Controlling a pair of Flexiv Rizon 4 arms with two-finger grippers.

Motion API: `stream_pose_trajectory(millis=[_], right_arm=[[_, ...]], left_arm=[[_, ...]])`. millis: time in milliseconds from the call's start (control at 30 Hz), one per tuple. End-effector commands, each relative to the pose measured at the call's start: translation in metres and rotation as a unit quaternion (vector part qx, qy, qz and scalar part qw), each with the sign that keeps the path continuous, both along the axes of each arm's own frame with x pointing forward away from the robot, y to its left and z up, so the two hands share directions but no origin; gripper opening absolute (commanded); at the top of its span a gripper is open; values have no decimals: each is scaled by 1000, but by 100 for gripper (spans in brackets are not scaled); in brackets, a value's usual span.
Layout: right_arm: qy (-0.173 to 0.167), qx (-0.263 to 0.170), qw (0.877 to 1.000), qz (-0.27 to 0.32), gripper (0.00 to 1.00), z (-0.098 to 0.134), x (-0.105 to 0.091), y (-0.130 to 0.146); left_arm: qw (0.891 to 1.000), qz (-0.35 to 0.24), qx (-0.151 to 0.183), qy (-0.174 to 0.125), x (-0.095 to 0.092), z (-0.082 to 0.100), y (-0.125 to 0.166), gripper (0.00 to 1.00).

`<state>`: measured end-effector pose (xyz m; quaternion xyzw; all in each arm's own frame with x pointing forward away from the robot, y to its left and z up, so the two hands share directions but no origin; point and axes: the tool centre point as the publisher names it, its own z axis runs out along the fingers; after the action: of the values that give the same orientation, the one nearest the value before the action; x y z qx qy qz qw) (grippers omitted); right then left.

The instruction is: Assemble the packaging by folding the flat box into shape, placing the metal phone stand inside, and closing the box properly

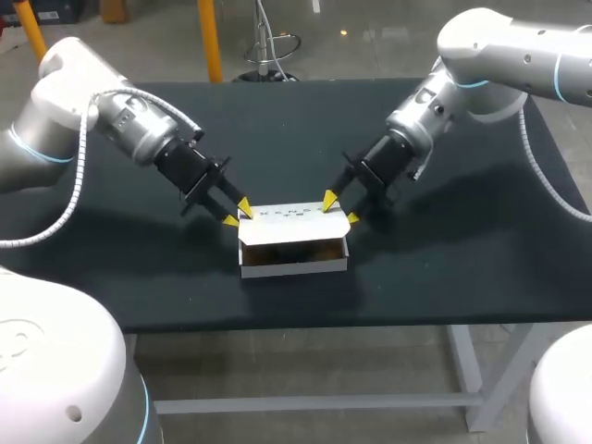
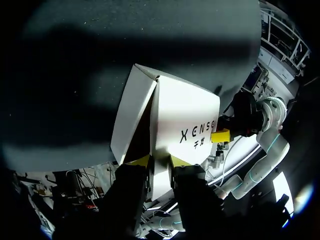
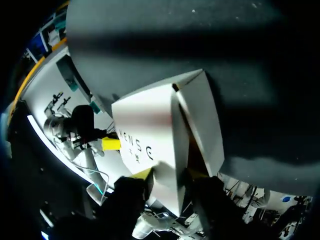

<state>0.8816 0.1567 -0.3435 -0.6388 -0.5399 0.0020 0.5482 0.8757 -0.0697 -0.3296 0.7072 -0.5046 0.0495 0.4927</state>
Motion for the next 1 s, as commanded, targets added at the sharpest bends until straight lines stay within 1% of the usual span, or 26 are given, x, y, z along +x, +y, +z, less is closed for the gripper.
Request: stream_pose_trajectory(millis=[33,133,267,467,600,767,800,833,867,1000], right_arm=[[1,-1,1000,4,46,-4,1,6],[-3,-3,1000,6,46,-5,-1,6],[-8,-6,1000,6,46,-7,-3,6],[-12,-9,1000,8,47,-10,-3,4],[-16,-11,1000,10,47,-11,-2,4],[-29,-17,999,15,49,-12,-3,4],[-32,-18,999,15,50,-12,-3,4],[-35,-21,999,15,56,-12,-3,4],[-38,-23,999,15,59,-12,-3,5],[-43,-26,999,16,61,-12,-3,5]], left_arm=[[1000,0,3,-3,-4,-4,-4,24],[1000,-1,7,-7,-6,-5,-4,25],[1000,-4,16,-13,-8,-5,-3,29],[999,-5,28,-23,-10,-5,0,31],[999,-5,39,-33,-11,-3,0,36],[997,-3,52,-49,-13,2,2,41],[997,0,56,-52,-13,4,3,42],[997,1,60,-56,-13,5,3,44],[996,3,64,-60,-14,6,3,46],[995,7,70,-67,-14,10,6,49]])
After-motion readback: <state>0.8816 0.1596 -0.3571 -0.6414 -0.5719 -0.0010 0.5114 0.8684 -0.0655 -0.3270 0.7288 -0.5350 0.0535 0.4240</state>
